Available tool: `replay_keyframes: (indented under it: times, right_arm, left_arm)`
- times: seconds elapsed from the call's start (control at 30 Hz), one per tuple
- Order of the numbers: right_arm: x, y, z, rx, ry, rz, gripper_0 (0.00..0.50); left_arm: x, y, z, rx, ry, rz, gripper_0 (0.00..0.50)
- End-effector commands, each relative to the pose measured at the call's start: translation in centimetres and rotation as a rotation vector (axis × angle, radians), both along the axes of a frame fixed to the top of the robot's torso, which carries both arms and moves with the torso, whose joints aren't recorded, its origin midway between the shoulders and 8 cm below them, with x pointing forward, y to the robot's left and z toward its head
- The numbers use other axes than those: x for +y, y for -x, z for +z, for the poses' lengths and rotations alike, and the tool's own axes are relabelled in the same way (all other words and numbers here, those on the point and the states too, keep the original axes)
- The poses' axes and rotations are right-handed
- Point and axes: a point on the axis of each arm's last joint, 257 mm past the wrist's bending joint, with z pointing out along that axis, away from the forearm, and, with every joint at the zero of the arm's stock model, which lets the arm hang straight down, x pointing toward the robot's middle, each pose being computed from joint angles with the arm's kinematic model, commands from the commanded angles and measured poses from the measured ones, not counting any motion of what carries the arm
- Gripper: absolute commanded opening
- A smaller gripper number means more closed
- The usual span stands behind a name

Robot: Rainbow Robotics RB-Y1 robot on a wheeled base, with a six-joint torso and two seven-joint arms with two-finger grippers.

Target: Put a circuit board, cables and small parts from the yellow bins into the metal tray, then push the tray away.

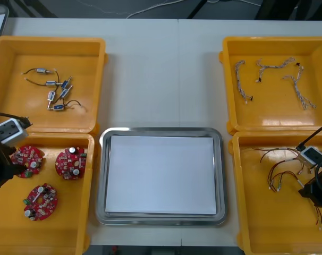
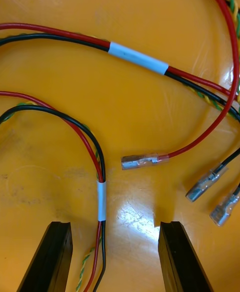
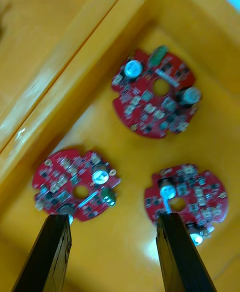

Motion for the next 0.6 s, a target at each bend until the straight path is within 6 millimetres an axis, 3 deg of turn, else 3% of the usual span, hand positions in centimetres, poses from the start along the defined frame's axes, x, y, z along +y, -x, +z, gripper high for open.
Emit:
replay_keyframes:
  times: [0.03, 0.37, 0.6]
  right_arm:
    - [0.7, 0.8, -1.1, 0.016, -0.020, -0.040, 0.500]
    - [1.2, 0.8, -1.6, 0.017, -0.032, -0.057, 0.500]
    - [1.5, 0.7, -1.8, 0.015, -0.037, -0.062, 0.500]
  left_arm:
    - [-0.9, 1.9, 0.3, 0.025, -0.007, -0.089, 0.500]
    - [-2.8, 4.1, -0.1, 0.034, -0.066, -0.387, 0.500]
    - [-2.4, 4.0, -0.1, 0.018, -0.155, -0.507, 0.500]
